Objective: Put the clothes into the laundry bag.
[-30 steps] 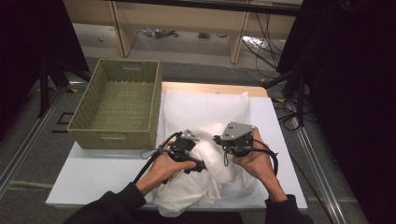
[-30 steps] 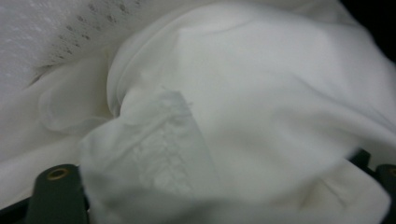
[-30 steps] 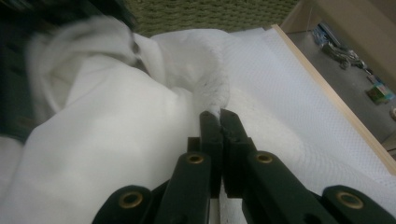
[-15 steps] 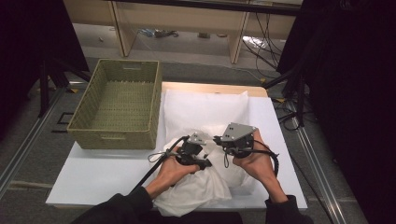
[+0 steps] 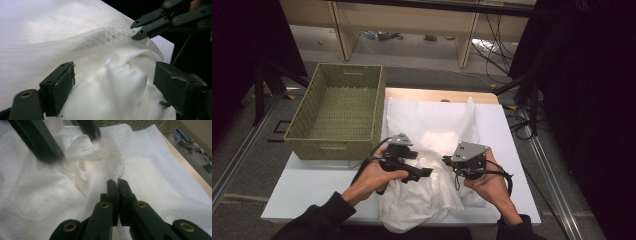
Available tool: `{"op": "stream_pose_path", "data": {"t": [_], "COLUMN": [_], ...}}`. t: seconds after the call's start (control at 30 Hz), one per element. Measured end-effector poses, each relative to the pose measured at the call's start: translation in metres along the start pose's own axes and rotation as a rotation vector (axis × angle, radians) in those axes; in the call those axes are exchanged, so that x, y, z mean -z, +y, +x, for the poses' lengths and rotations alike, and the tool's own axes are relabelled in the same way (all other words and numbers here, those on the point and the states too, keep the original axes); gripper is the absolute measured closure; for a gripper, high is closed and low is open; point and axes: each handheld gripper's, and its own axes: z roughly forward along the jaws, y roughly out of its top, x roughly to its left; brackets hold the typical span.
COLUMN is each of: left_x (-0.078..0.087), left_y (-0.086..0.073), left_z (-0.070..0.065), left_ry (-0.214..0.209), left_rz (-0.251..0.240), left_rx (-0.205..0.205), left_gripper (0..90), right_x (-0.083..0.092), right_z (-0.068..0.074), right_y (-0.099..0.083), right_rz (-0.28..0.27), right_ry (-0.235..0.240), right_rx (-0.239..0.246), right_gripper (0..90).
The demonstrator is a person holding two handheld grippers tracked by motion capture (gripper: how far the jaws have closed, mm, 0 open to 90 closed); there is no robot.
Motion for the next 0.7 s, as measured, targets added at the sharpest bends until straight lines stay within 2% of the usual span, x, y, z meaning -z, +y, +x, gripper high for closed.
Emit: {"op": "stream_pose_path", "data": {"t": [0.03, 0.1, 0.17, 0.2, 0.23, 0.27, 0.3, 0.33, 0.4, 0.43, 0.47, 0.5, 0.53, 0.6, 0.63, 0.67, 0.7], "left_x": [0.013, 0.028, 0.03, 0.03, 0.024, 0.011, 0.011, -0.007, -0.024, -0.031, -0.037, -0.041, -0.043, -0.044, -0.043, -0.043, -0.044], "left_y": [-0.002, -0.007, -0.018, -0.018, -0.026, -0.036, -0.036, -0.041, -0.04, -0.039, -0.038, -0.038, -0.037, -0.032, -0.028, -0.028, -0.018], "left_z": [0.005, 0.016, 0.028, 0.028, 0.033, 0.041, 0.041, 0.047, 0.05, 0.05, 0.049, 0.045, 0.037, 0.018, 0.011, 0.011, 0.001], "left_ry": [0.004, 0.054, 0.056, 0.056, 0.062, 0.027, 0.027, -0.01, -0.05, -0.079, -0.116, -0.131, -0.128, -0.107, -0.114, -0.114, -0.12], "left_rz": [0.006, 0.036, 0.11, 0.11, 0.152, 0.192, 0.192, 0.193, 0.203, 0.189, 0.182, 0.159, 0.136, 0.118, 0.111, 0.111, 0.074], "left_rx": [-0.008, -0.046, -0.045, -0.045, -0.001, 0.008, 0.008, 0.026, 0.049, 0.068, 0.1, 0.106, 0.076, 0.021, 0.024, 0.024, 0.002], "left_gripper": [17.1, 16.5, 15.5, 15.3, 15.3, 15.3, 15.2, 14.4, 13.4, 16.9, 23.4, 38.4, 49.4, 61.3, 63.2, 65.9, 67.4], "right_x": [0.0, 0.0, 0.0, 0.0, 0.0, -0.001, -0.001, -0.001, -0.002, -0.004, -0.005, -0.007, -0.008, -0.009, -0.009, -0.008, -0.007], "right_z": [-0.001, -0.003, -0.002, -0.002, -0.002, -0.002, -0.002, -0.002, -0.002, -0.002, -0.002, -0.002, -0.003, -0.003, -0.004, -0.003, -0.003], "right_y": [0.0, -0.001, -0.001, -0.001, 0.0, 0.002, 0.002, 0.004, 0.004, 0.003, 0.003, 0.003, 0.002, 0.002, 0.003, 0.003, 0.004], "right_rz": [-0.002, -0.004, -0.005, -0.005, 0.0, -0.007, -0.007, -0.009, -0.015, -0.015, -0.015, -0.014, -0.011, -0.01, -0.019, -0.026, -0.028], "right_ry": [-0.004, -0.007, -0.012, -0.012, -0.012, -0.017, -0.017, -0.008, -0.004, -0.005, -0.007, 0.001, -0.001, 0.001, 0.008, 0.01, 0.013], "right_rx": [0.002, -0.006, -0.005, -0.005, -0.001, -0.003, -0.003, -0.002, -0.017, -0.01, -0.013, -0.012, -0.01, -0.023, -0.022, -0.028, -0.019], "right_gripper": [90.0, 90.0, 90.0, 90.0, 90.0, 90.0, 90.0, 90.0, 90.0, 90.0, 90.0, 90.0, 90.0, 90.0, 90.0, 90.0, 90.0]}}
